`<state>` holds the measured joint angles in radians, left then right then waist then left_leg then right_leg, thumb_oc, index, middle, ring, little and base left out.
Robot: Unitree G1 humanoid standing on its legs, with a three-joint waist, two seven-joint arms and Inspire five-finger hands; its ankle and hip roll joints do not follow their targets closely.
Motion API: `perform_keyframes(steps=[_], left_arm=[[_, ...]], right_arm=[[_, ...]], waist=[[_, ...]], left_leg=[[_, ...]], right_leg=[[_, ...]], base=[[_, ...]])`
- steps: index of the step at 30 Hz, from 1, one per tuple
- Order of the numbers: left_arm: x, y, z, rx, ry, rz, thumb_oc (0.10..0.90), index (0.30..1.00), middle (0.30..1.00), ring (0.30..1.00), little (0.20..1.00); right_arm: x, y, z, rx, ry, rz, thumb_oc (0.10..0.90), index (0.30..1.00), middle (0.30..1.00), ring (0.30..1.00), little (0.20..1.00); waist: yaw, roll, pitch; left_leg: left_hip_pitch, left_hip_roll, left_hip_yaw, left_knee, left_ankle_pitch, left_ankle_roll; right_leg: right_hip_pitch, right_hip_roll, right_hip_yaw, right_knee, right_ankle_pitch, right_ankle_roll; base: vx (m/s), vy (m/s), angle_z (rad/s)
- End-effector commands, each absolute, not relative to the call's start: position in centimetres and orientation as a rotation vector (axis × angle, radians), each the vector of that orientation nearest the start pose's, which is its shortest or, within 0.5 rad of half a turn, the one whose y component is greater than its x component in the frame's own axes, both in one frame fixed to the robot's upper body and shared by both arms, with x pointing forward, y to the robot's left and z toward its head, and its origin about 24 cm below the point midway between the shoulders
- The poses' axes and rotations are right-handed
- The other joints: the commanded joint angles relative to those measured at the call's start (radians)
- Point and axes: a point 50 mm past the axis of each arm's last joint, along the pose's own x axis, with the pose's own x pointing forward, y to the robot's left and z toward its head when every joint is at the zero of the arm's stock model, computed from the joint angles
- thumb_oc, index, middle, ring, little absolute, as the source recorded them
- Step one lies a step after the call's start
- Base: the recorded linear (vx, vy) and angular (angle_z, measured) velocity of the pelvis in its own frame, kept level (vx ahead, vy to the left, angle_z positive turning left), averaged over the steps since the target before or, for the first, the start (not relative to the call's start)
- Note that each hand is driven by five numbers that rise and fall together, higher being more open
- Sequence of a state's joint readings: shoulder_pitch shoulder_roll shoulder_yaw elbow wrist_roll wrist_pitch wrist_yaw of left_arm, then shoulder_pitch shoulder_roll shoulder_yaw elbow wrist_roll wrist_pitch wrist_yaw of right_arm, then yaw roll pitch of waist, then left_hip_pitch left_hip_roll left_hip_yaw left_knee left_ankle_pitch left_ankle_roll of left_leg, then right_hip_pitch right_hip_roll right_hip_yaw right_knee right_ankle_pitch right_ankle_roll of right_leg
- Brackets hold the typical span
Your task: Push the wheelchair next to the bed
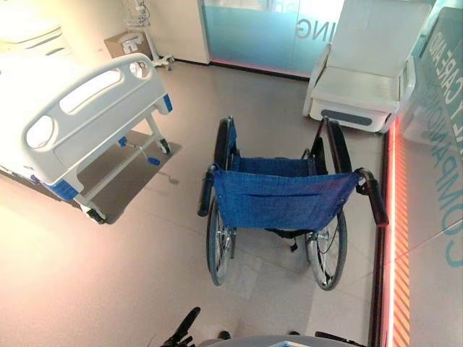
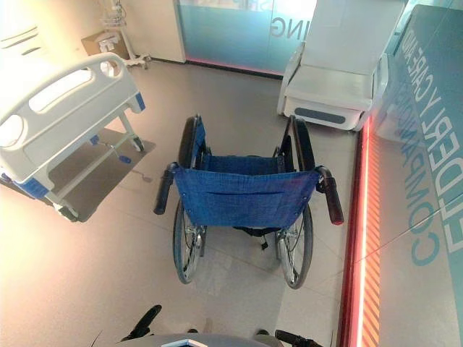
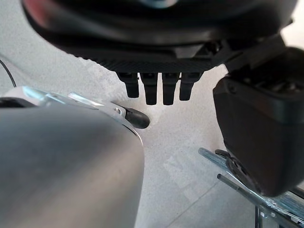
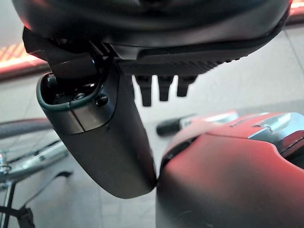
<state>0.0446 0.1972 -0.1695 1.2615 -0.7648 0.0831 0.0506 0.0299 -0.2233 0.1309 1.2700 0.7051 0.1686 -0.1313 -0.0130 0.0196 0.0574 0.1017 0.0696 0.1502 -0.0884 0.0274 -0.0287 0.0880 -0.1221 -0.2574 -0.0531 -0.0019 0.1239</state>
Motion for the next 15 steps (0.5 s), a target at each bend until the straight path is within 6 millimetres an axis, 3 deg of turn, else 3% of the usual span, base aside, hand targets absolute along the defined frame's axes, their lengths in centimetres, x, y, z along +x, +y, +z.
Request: perform_keyframes(steps=[1,15], left_arm=[[6.22,21.06,-17.3,-0.379,1.331,0.509,0.8,0.9,0.9,0.9,0.9],[5.75,21.47,-17.32,-0.317,1.379,0.546,0.8,0.9,0.9,0.9,0.9]], right_arm=[[4.43,-22.08,-17.31,0.226,1.483,-0.521,0.8,0.9,0.9,0.9,0.9],[3.8,-21.96,-17.4,0.226,1.505,-0.537,0.8,0.9,0.9,0.9,0.9]], waist=[[-0.002,-0.007,0.024],[-0.015,-0.007,0.022]], left_leg=[[-0.024,-0.019,0.037,0.001,-0.025,-0.012],[-0.013,-0.015,0.051,0.001,-0.025,-0.009]], right_leg=[[-0.027,-0.029,-0.016,0.015,0.03,0.008],[-0.016,-0.029,-0.003,0.005,0.037,0.01]], base=[[0.0,0.0,0.0],[0.0,0.003,-0.01]])
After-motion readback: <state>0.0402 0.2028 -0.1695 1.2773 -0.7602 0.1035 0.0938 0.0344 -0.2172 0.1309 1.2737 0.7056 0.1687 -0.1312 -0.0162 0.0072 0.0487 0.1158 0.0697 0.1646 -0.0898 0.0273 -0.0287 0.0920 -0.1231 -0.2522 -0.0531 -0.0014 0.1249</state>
